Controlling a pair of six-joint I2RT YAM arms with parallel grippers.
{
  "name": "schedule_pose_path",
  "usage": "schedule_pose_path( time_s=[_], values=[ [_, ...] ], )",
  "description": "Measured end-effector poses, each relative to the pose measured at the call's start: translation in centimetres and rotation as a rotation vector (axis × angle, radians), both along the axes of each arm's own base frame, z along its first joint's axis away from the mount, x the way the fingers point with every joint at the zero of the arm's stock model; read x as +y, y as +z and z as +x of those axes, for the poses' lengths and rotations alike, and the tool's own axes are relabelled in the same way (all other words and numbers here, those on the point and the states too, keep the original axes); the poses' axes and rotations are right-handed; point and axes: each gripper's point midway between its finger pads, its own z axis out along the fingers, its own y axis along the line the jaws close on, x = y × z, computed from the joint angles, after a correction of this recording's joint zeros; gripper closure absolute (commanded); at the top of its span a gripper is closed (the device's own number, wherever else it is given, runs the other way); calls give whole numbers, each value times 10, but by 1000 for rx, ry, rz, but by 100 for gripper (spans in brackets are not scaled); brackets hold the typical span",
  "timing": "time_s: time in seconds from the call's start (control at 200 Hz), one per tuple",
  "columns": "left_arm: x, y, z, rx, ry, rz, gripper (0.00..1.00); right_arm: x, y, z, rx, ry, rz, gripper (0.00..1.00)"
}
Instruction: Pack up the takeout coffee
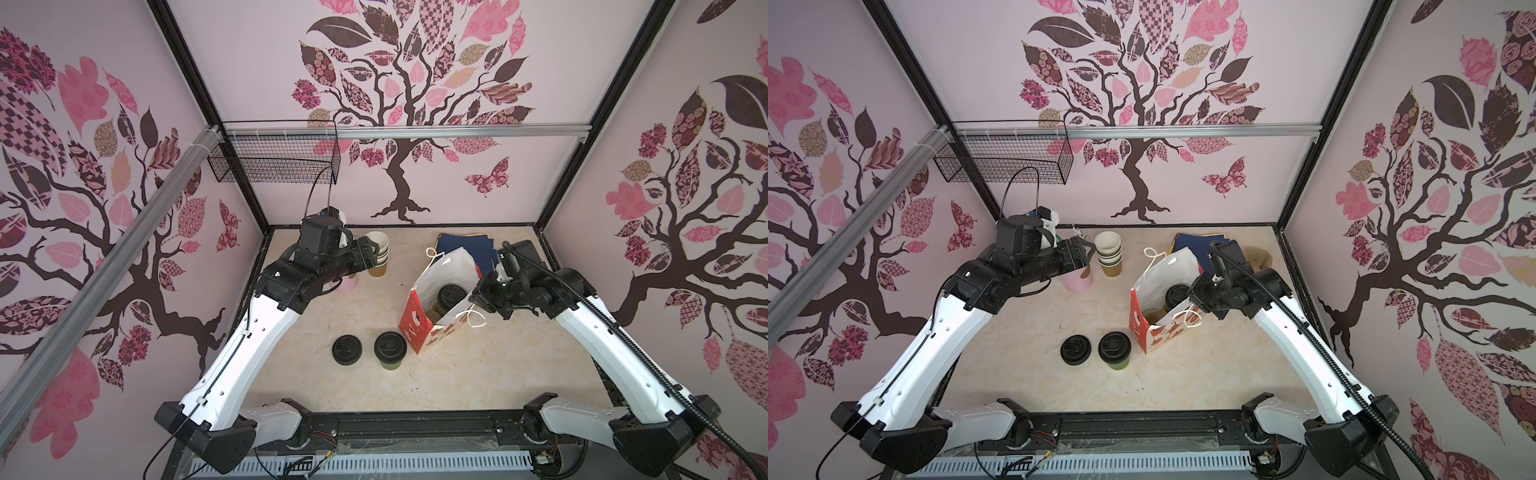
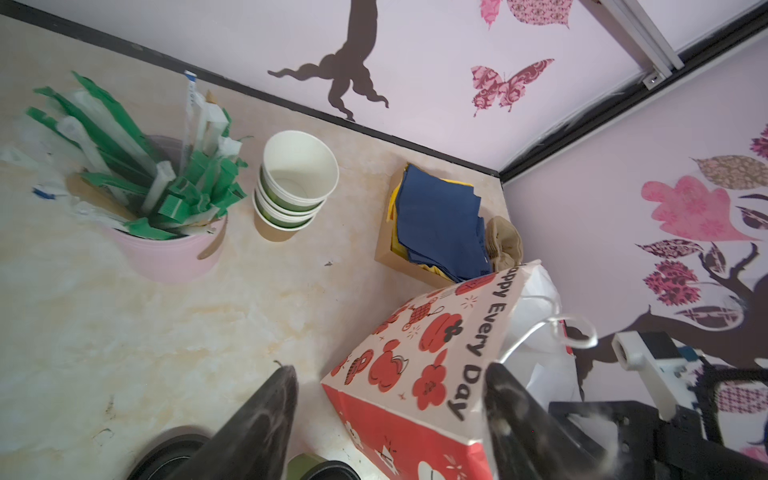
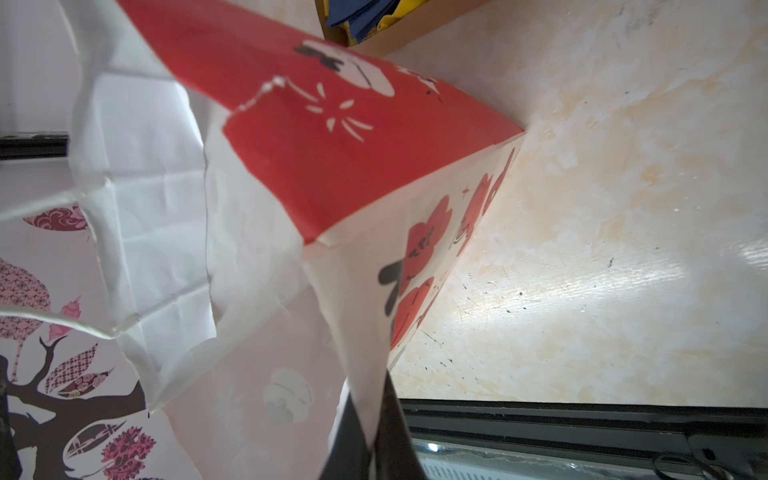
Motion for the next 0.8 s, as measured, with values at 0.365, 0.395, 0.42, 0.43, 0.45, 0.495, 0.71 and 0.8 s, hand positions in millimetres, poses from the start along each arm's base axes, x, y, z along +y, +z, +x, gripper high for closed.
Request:
schedule_pose_path(
  time_s=[0.365,0.395,0.42,0.43,0.45,0.495,0.71,0.8],
  values=[
    [-42,-6,-13,69,-225,-102,26,-1,7,-8,-1,204,-87,100],
    [-44,-6,-15,72,-237,-108,26,-2,6,-8,3,221,-95,100],
    [-46,-6,-16,75,-249,-113,26,-3,5,-8,7,232,-99,100],
    [-46,-6,-17,76,-254,-114,26,-3,4,-8,9,236,-102,100],
    [-48,-6,-19,79,-264,-117,25,-4,4,-8,11,244,-105,100],
    [-51,-6,-22,83,-286,-122,25,-7,2,-8,14,256,-112,100],
    [-77,-17,-42,119,-414,-107,24,-29,-2,-6,39,267,-152,95],
    [-88,-29,-46,159,-448,-81,23,-36,-2,-6,43,268,-176,83]
  ],
)
